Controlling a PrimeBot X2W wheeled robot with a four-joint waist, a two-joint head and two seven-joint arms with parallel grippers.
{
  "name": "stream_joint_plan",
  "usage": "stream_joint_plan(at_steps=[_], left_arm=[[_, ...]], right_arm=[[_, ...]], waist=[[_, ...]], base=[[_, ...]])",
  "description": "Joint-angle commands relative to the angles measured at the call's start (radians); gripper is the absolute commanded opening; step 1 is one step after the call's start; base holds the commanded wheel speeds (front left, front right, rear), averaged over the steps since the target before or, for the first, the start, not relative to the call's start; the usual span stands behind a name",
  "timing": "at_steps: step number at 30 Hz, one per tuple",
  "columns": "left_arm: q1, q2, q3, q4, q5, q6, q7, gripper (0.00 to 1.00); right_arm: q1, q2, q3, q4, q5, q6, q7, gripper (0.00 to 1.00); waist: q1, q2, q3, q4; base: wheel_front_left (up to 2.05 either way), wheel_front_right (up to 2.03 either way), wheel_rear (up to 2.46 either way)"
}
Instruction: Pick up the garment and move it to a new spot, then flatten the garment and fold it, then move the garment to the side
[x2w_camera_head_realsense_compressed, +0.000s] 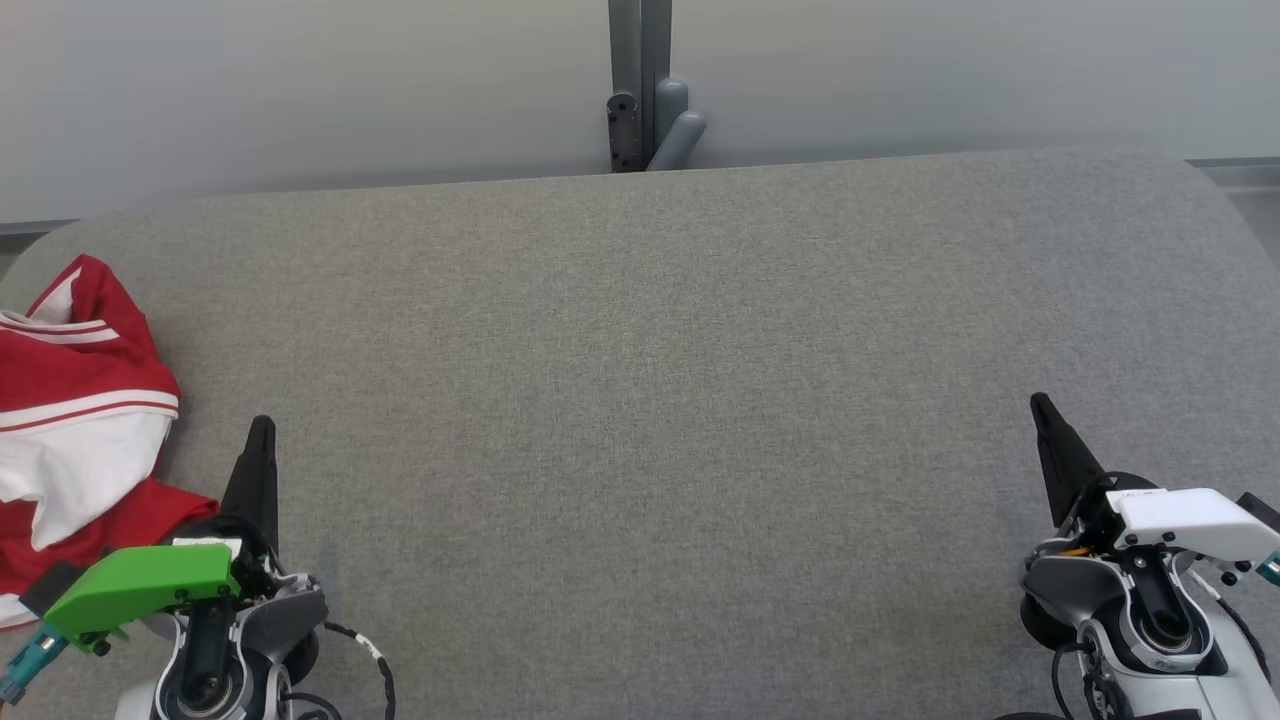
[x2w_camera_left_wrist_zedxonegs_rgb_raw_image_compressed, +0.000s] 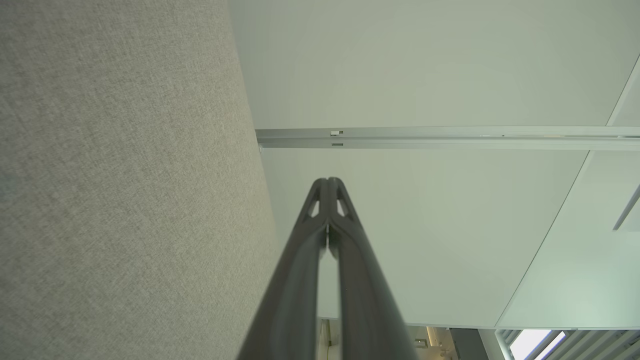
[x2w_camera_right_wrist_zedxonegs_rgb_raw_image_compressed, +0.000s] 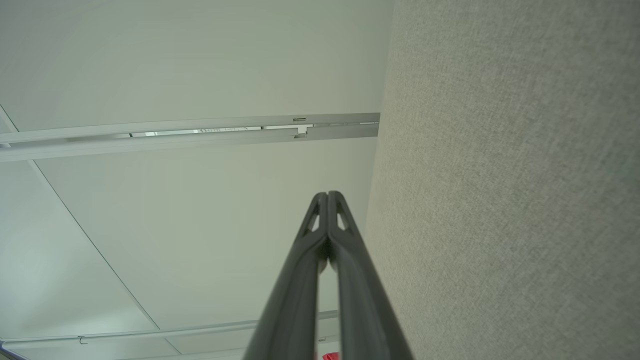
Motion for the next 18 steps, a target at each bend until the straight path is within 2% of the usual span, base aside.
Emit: stream_joint_plan(at_steps=[1, 18], left_arm=[[-0.006, 0.004, 0.003, -0.002, 0.0, -0.008, 0.001, 0.0], [-0.006, 0.004, 0.003, -0.002, 0.0, -0.008, 0.001, 0.0]], right_arm=[[0.001, -0.006, 0.002, -0.004, 0.003, 0.0, -0.003, 0.0], [0.002, -0.011, 0.009, -0.004, 0.011, 0.0, -0.01, 0.0]], waist=[[0.0, 0.0, 0.0, 0.0], [0.0, 0.0, 0.0, 0.0]], base=[[0.0, 0.0, 0.0], [0.0, 0.0, 0.0]])
